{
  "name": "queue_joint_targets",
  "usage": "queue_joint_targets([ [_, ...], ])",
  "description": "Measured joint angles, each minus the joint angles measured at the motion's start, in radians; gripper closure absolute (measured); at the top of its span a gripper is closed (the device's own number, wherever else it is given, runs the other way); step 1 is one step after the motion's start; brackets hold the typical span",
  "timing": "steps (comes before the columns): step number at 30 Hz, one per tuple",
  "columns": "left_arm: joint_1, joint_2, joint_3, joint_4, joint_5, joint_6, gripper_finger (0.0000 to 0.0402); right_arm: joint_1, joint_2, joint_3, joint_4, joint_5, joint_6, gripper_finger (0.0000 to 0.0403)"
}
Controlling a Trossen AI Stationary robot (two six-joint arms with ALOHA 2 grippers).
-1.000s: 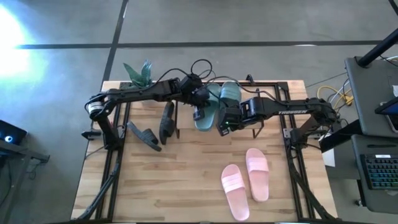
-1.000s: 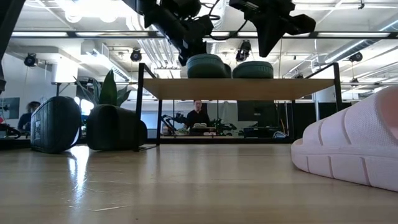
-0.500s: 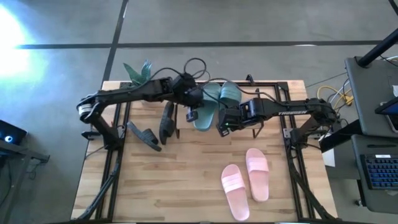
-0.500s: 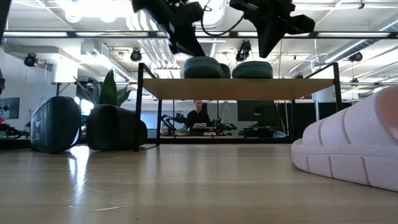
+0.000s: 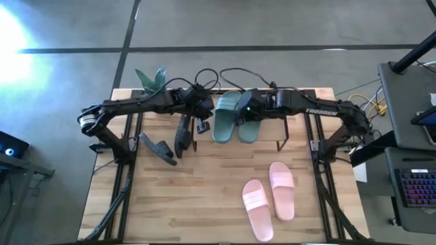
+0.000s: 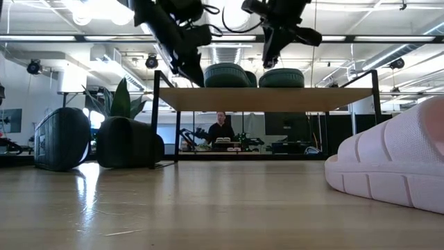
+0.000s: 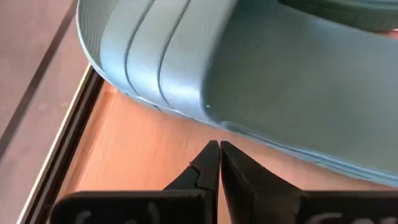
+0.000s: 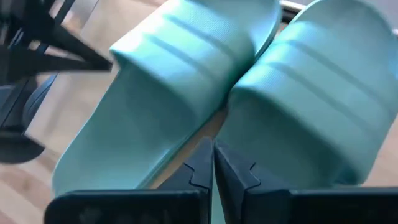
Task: Pick and place slides into the shelf
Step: Adjust the green slippers on the shelf
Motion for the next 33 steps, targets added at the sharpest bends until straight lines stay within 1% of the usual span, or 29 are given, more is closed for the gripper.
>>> queue_joint_targets([
  [2,0.003,0.000,-0.015,0.037,-0.002,0.000,0.0402,-0.024,0.000,0.000,0.008,-0.006,-0.026,0.0394],
  [4,0.007,0.000,-0.027,0.073,-0.002,0.000,0.0402,-0.045,0.000,0.000,0.022,-0.035,-0.050,0.0394],
  [10,0.008,0.006,-0.043,0.094,0.002,-0.023,0.0402,-0.067,0.016,-0.007,0.091,-0.081,-0.091,0.0394],
  [15,0.009,0.006,-0.053,0.111,0.002,-0.026,0.0402,-0.079,0.062,-0.007,0.125,-0.120,-0.119,0.0394],
  [19,0.008,0.006,-0.053,0.116,0.010,-0.027,0.0402,-0.078,0.076,-0.007,0.127,-0.116,-0.133,0.0394],
  [24,0.006,0.006,-0.053,0.113,0.088,-0.044,0.0402,-0.080,0.066,-0.007,0.119,-0.098,-0.139,0.0394],
  [27,0.004,0.007,-0.053,0.129,0.099,-0.050,0.0402,-0.080,0.064,-0.007,0.115,-0.075,-0.140,0.0394],
  [33,0.004,0.007,-0.053,0.164,0.102,-0.049,0.0402,-0.080,0.063,-0.007,0.111,-0.071,-0.140,0.0394],
])
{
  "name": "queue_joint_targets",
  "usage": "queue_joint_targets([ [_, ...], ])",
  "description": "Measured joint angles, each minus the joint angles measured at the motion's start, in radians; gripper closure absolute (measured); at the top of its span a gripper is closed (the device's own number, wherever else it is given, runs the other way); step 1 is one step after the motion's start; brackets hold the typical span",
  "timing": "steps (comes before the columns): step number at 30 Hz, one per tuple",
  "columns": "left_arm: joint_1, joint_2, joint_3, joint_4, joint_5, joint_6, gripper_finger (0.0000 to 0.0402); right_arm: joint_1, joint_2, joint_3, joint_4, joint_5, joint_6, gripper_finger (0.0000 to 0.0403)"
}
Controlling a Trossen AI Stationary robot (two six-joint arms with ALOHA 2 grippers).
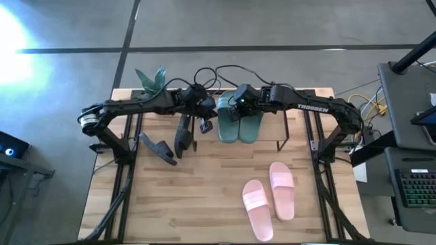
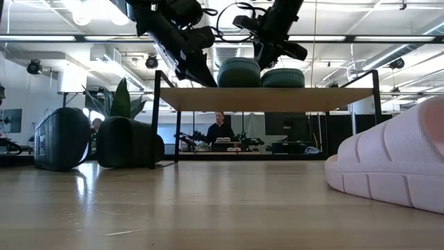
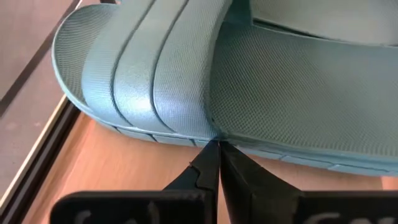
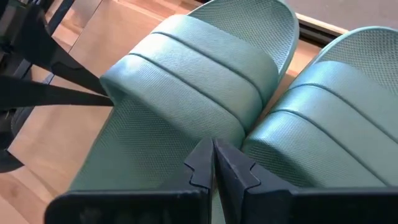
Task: Pick and place slides into the shelf
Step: Adjust the green slippers on the shelf
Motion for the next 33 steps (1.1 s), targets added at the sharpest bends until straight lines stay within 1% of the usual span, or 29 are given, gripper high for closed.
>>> queue_joint_targets([
  [9,0.000,0.001,0.000,-0.017,0.003,0.008,0.0402,0.000,-0.014,0.033,-0.008,-0.002,-0.016,0.0394],
  [13,0.000,0.001,-0.005,-0.024,0.003,0.007,0.0402,0.000,-0.014,0.078,-0.065,0.004,-0.038,0.0394],
  [14,0.000,0.001,-0.006,-0.030,0.003,0.007,0.0402,0.001,-0.014,0.093,-0.087,0.021,-0.040,0.0394],
  [17,0.000,0.001,-0.007,-0.053,0.004,0.007,0.0402,0.001,-0.015,0.132,-0.187,0.123,-0.018,0.0394],
  [19,0.000,0.001,-0.008,-0.065,0.004,0.007,0.0402,-0.009,-0.016,0.137,-0.225,0.150,-0.010,0.0394],
  [22,0.000,0.001,-0.009,-0.066,0.003,0.007,0.0402,-0.025,-0.014,0.130,-0.232,0.119,-0.012,0.0394],
  [29,0.000,0.001,-0.009,-0.066,0.003,0.007,0.0402,-0.023,-0.005,0.118,-0.227,0.083,-0.014,0.0394],
  [33,0.000,0.001,-0.009,-0.066,0.003,0.006,0.0402,-0.024,-0.005,0.087,-0.247,0.029,-0.021,0.0394],
])
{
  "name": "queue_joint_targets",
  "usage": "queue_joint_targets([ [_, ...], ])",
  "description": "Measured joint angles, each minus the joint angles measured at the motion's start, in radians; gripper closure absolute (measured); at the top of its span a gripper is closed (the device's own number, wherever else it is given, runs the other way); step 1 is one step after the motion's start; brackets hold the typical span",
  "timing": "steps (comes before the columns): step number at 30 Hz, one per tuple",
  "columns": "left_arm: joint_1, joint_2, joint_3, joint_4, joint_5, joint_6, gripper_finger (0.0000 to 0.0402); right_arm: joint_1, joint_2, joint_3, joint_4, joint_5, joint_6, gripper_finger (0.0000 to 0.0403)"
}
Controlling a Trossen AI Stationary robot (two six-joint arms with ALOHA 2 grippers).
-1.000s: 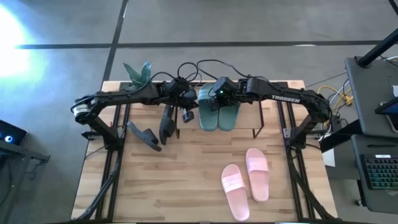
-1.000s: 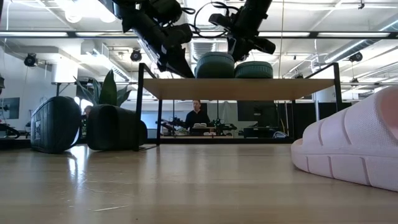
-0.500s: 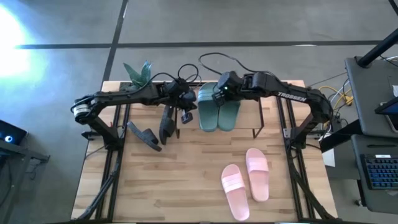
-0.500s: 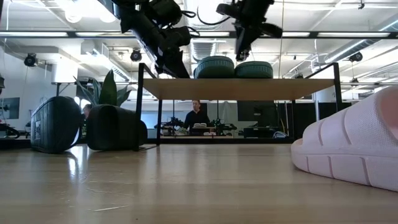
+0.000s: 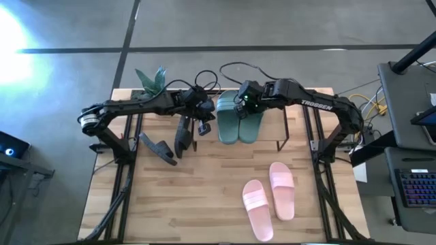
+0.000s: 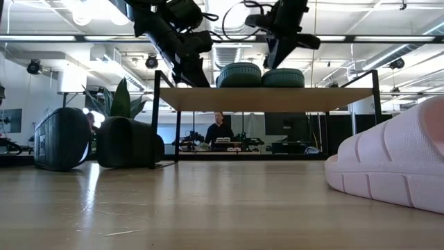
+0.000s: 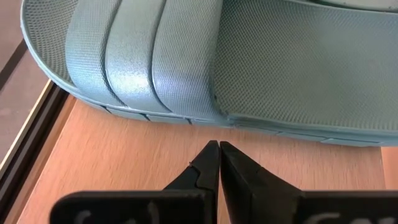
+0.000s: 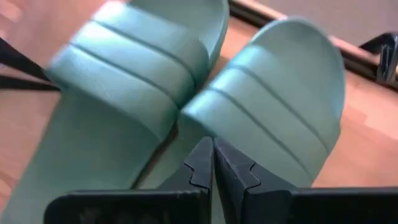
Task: Pick and place slides into the shelf
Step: Adjust the green slippers on the shelf
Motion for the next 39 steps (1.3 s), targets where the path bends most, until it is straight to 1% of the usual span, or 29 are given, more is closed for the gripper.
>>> queue_joint_targets([
  [2,0.000,0.000,0.000,0.000,0.000,-0.001,0.0402,0.000,0.001,-0.016,-0.039,0.000,0.007,0.0394],
  [7,0.000,0.000,0.000,0.000,0.000,-0.001,0.0402,0.001,0.002,-0.039,-0.139,0.059,0.055,0.0394],
  [11,0.000,0.000,0.000,0.000,0.000,-0.001,0.0402,0.002,-0.003,-0.039,-0.157,0.075,0.063,0.0394],
  [14,0.000,0.000,0.000,0.000,0.000,-0.001,0.0402,0.003,-0.006,-0.039,-0.157,0.068,0.067,0.0394],
  [18,0.000,0.000,0.000,0.000,0.000,-0.001,0.0402,0.021,-0.017,-0.039,-0.152,0.005,0.072,0.0394],
  [20,0.000,0.000,0.000,0.001,0.000,0.002,0.0402,0.040,-0.034,-0.039,-0.148,0.002,0.078,0.0394],
  [23,0.003,0.003,-0.001,0.025,0.000,0.005,0.0402,0.072,-0.075,-0.039,-0.148,0.076,0.133,0.0394],
  [25,0.005,0.011,-0.001,0.047,0.000,0.005,0.0402,0.086,-0.105,-0.039,-0.154,0.155,0.186,0.0394],
  [27,0.005,0.025,-0.002,0.060,0.000,0.006,0.0402,0.091,-0.127,-0.039,-0.163,0.231,0.232,0.0394],
  [30,0.005,0.040,-0.002,0.071,0.001,0.006,0.0402,0.078,-0.141,-0.042,-0.160,0.310,0.266,0.0394],
  [31,0.006,0.043,-0.002,0.070,0.001,0.006,0.0402,0.060,-0.141,-0.043,-0.155,0.312,0.265,0.0394],
  [33,0.006,0.048,-0.002,0.071,0.002,0.006,0.0402,0.017,-0.127,-0.045,-0.128,0.276,0.233,0.0394],
  [35,0.006,0.047,-0.002,0.070,0.002,0.005,0.0402,-0.028,-0.103,-0.045,-0.069,0.227,0.173,0.0394],
  [39,0.006,0.044,-0.002,0.069,0.002,0.002,0.0402,-0.087,-0.060,-0.047,0.016,0.189,0.113,0.0394],
])
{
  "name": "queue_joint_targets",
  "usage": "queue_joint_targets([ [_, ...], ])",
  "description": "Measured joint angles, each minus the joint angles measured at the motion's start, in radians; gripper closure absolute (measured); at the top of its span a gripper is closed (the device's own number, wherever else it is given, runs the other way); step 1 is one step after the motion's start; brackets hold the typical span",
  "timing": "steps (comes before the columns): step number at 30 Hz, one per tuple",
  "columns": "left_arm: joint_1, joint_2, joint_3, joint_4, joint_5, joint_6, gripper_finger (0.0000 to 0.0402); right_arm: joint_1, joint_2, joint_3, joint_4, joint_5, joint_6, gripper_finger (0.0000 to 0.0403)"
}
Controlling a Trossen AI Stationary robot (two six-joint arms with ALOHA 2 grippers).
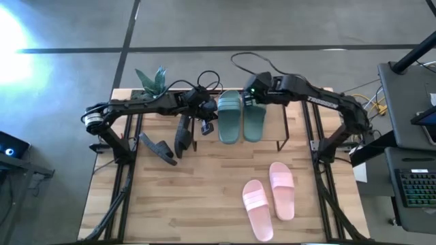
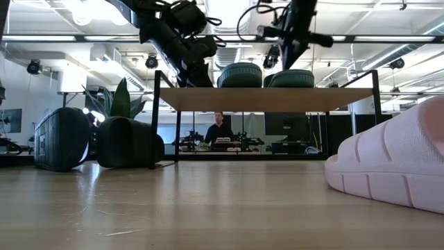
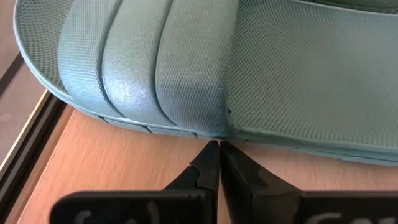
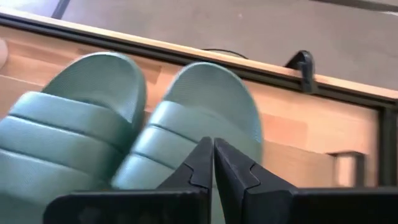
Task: Pick and place slides into the shelf
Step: Adjust the green slippers on the shelf
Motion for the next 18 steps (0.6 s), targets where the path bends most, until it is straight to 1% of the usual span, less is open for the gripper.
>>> queue_joint_targets([
  [5,0.000,0.000,0.000,0.000,0.000,-0.001,0.0402,-0.061,0.039,0.000,0.059,-0.064,-0.065,0.0394],
  [13,0.001,-0.001,0.000,0.000,0.000,-0.001,0.0402,-0.106,0.109,-0.002,0.113,-0.073,-0.151,0.0394],
  [18,0.001,-0.001,0.000,0.000,0.000,-0.002,0.0402,-0.117,0.148,-0.002,0.142,-0.113,-0.185,0.0394],
])
